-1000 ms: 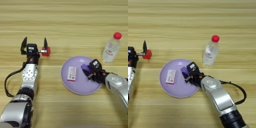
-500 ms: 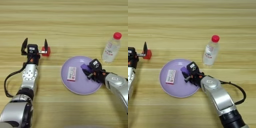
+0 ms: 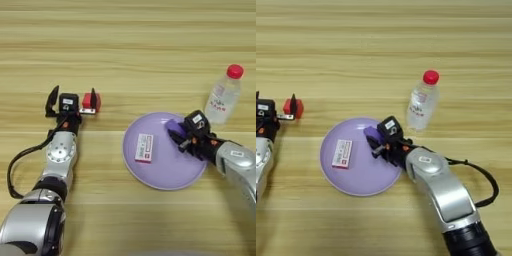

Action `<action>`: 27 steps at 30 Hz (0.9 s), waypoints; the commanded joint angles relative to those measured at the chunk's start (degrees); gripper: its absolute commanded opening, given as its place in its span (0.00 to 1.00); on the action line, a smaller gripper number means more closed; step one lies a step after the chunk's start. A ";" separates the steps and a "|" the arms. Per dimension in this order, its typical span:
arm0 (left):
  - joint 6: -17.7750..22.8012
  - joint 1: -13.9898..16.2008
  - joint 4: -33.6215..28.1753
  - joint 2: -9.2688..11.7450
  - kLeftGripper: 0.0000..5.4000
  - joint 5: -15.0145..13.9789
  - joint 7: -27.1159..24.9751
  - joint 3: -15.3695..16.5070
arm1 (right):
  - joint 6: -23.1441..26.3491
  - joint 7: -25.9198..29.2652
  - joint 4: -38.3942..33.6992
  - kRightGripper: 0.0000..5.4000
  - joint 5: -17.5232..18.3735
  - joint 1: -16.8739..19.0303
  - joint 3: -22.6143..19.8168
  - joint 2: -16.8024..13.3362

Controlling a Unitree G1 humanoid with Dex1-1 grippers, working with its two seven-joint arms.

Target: Move the objects on the table

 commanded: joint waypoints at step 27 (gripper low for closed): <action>0.73 -0.95 0.41 -0.08 1.00 0.06 -0.41 0.00 | 4.93 -5.23 -21.35 0.26 11.97 -5.48 -33.90 -7.18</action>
